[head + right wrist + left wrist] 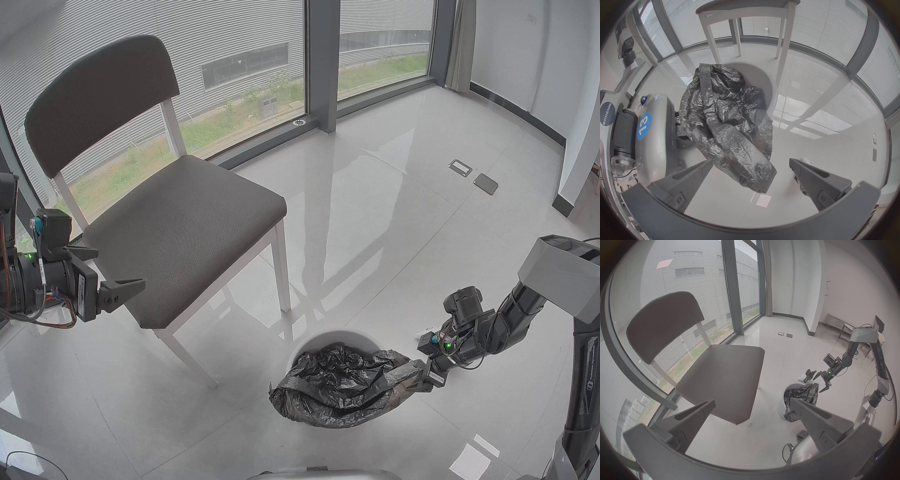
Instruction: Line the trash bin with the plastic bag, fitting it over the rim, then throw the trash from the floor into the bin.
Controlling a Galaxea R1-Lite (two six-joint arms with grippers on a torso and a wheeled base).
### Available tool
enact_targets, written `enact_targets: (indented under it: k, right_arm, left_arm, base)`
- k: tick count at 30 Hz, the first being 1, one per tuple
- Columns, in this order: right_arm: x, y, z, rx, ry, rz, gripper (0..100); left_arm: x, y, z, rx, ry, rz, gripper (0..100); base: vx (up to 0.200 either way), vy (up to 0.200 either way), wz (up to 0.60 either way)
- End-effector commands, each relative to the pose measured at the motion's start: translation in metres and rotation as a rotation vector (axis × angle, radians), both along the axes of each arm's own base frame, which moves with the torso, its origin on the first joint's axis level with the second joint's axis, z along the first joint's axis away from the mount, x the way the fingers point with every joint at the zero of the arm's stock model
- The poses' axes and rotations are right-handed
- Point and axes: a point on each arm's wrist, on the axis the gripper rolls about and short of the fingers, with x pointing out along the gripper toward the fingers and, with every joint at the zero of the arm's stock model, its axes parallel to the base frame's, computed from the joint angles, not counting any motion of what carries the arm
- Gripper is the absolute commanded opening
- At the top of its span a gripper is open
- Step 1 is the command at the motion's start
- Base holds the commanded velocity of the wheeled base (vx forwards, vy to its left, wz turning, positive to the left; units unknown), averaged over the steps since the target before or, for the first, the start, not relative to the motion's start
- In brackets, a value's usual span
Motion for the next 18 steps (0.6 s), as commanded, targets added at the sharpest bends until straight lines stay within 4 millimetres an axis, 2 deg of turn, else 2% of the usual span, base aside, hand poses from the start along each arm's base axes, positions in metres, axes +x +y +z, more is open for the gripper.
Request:
enact_targets:
  k: [1, 5, 6, 18]
  right_arm:
    - [0.006, 0.002, -0.010, -0.003, 0.011, -0.001, 100]
    - [0.012, 0.003, -0.010, 0.006, -0.001, -0.011, 100]
    - [0.013, 0.003, -0.010, 0.008, -0.002, -0.015, 0]
    - [0.017, 0.002, -0.005, 0.004, -0.020, -0.037, 0]
  left_arm:
    - [0.003, 0.000, 0.003, 0.000, -0.010, 0.005, 100]
    - [0.003, 0.001, 0.002, -0.002, -0.007, 0.010, 100]
    - [0.002, 0.001, 0.003, -0.003, -0.010, 0.010, 100]
    - [-0.009, 0.008, 0.007, -0.011, -0.041, 0.033, 100]
  base:
    - [0.000, 0.000, 0.00]
    - [0.000, 0.000, 0.00]
    - [0.000, 0.000, 0.00]
    - [0.000, 0.000, 0.00]
